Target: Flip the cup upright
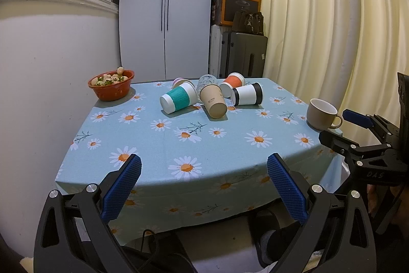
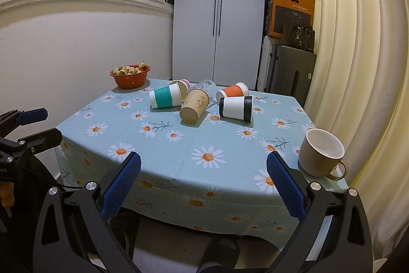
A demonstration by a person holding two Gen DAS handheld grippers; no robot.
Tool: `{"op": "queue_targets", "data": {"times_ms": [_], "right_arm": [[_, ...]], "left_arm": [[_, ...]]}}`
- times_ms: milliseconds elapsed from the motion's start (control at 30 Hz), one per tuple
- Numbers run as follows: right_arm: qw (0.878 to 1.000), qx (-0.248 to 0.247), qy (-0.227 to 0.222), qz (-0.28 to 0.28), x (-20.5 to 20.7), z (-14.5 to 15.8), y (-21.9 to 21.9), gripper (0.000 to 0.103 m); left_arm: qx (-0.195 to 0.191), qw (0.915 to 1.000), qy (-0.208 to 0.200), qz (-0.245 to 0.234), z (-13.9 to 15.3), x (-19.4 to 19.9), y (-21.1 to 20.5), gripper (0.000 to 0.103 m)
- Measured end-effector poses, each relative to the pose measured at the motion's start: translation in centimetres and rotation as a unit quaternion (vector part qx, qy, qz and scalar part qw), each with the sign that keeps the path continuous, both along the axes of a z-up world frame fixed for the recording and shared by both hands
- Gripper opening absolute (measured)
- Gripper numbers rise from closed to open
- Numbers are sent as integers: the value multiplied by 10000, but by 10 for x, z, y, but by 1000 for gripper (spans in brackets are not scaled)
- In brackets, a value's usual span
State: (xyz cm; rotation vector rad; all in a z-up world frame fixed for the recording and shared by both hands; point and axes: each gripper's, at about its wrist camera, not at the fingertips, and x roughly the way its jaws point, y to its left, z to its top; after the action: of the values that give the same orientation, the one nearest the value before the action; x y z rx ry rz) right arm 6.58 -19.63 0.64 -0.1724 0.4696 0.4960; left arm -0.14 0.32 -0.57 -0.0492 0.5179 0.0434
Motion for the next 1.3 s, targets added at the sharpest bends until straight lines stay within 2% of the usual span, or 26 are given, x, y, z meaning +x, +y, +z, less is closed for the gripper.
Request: {"op": "queue_targets", "data": {"times_ms": [967, 1167, 1300], "right_arm": [[10000, -24, 32, 5, 2, -3, -2, 98], [9999, 7, 92, -41, 4, -5, -5, 98], [9995, 106, 287, -39, 10, -5, -7, 98]], "left_arm": [[9, 10000, 26, -7, 0, 2, -3, 96], [-8, 9999, 109, -9, -1, 5, -6, 96], [-46, 9995, 311, 68, -6, 10, 0, 96]]}}
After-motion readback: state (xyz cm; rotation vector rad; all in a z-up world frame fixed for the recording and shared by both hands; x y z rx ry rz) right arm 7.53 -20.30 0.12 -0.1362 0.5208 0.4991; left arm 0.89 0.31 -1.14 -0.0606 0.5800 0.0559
